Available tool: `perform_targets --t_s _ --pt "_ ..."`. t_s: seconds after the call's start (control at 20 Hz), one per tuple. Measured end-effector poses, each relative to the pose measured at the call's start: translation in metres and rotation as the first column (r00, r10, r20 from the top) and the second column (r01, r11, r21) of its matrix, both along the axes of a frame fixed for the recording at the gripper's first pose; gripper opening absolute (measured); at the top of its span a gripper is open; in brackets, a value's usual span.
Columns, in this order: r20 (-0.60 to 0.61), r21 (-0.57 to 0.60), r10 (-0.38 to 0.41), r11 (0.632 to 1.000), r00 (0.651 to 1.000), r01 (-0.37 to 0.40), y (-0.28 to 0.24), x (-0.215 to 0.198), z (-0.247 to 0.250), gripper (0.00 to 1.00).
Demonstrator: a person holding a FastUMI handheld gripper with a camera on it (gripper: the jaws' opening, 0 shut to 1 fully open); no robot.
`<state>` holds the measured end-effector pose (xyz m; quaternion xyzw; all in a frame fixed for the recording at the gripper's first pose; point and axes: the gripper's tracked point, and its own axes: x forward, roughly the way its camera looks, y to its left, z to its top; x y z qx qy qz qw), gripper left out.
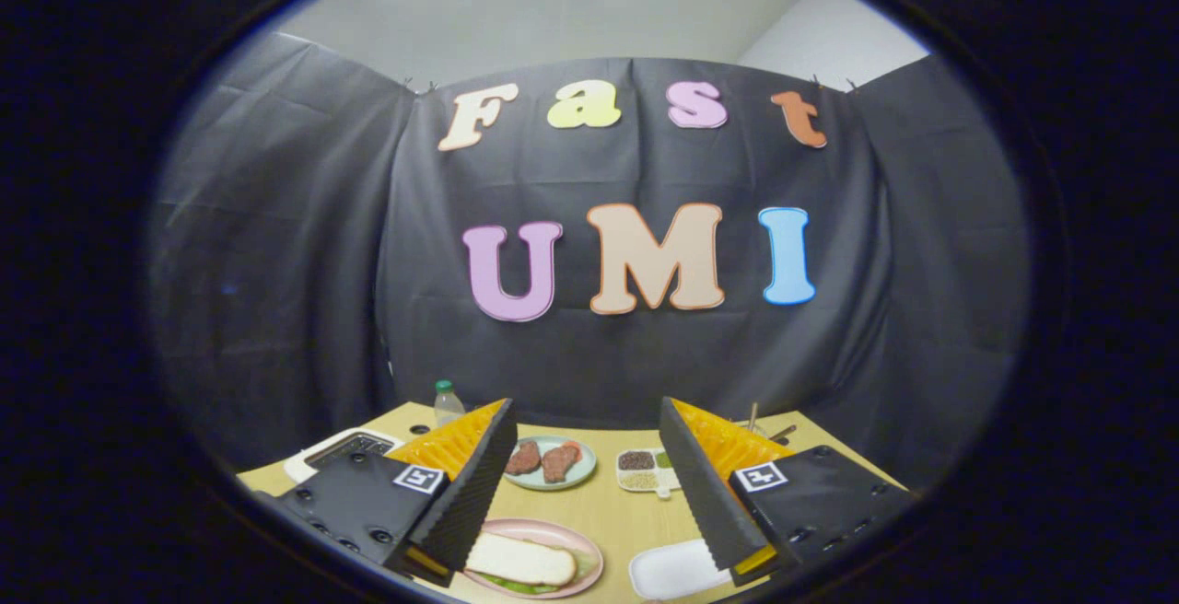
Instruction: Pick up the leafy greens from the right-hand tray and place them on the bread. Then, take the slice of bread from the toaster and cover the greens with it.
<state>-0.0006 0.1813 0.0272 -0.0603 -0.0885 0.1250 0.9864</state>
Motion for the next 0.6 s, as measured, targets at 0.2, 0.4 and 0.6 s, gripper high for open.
perform_targets --t_s 0.2,0.4,0.6 --pt "0.073 0.046 -0.024 0.999 0.997 0.021 -0.013 -0.013 0.028 0.98" --pt "0.1 0.064 -0.057 0.997 0.993 0.051 -0.03 -0.02 0.034 0.98" --pt "0.096 0.083 -0.068 0.995 0.993 0.06 -0.046 -0.021 0.036 0.98"
